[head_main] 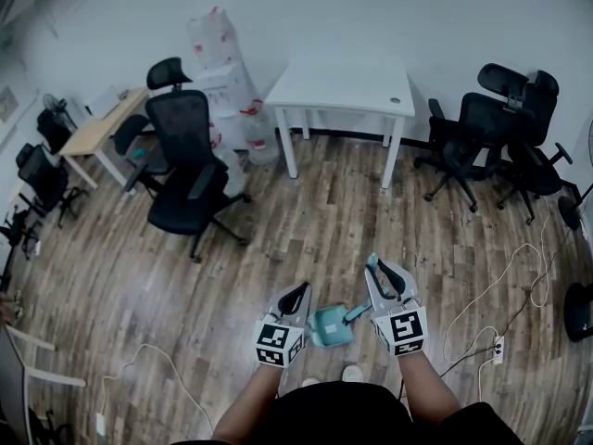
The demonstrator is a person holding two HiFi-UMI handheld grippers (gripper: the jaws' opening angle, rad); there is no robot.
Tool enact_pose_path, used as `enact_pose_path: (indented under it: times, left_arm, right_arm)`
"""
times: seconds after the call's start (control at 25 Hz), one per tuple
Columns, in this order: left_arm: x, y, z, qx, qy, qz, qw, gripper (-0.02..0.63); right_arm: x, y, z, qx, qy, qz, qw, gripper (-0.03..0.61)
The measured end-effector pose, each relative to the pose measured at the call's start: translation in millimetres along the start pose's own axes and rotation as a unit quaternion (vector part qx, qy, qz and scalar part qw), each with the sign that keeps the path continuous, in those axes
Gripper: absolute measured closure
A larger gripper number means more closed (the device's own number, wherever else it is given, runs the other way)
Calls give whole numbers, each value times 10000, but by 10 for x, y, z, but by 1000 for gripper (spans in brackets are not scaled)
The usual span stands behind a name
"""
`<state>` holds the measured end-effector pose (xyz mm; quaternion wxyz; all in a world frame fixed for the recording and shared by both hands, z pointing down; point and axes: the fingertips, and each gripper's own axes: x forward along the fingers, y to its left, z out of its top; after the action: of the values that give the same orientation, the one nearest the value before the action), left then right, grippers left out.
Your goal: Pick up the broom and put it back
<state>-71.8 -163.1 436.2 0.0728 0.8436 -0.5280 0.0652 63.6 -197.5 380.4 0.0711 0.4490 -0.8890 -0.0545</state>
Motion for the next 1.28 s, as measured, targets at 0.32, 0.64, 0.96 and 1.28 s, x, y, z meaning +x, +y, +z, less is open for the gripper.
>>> enact_pose_path:
  times: [0.32,0.64,0.96,1.28]
  left_arm:
    - [-56,-9,-104,-88,124,10,9999,594]
    - [-87,-64,-268,-102,379,-28,9992,594]
    - [-114,-114,-471,-130,648,74,9978,594]
    - [-168,-156,-713,-448,860,111,9952,594]
  right_arm:
    - [-26,12,-294,-111,347,180,9992,488]
    - [-64,-16,-525,-193,606,316,9975,488]
    - [-85,21,-839,-181,878,423,9951,488]
    - [-115,160,-1255,-284,1210,674,9900,488]
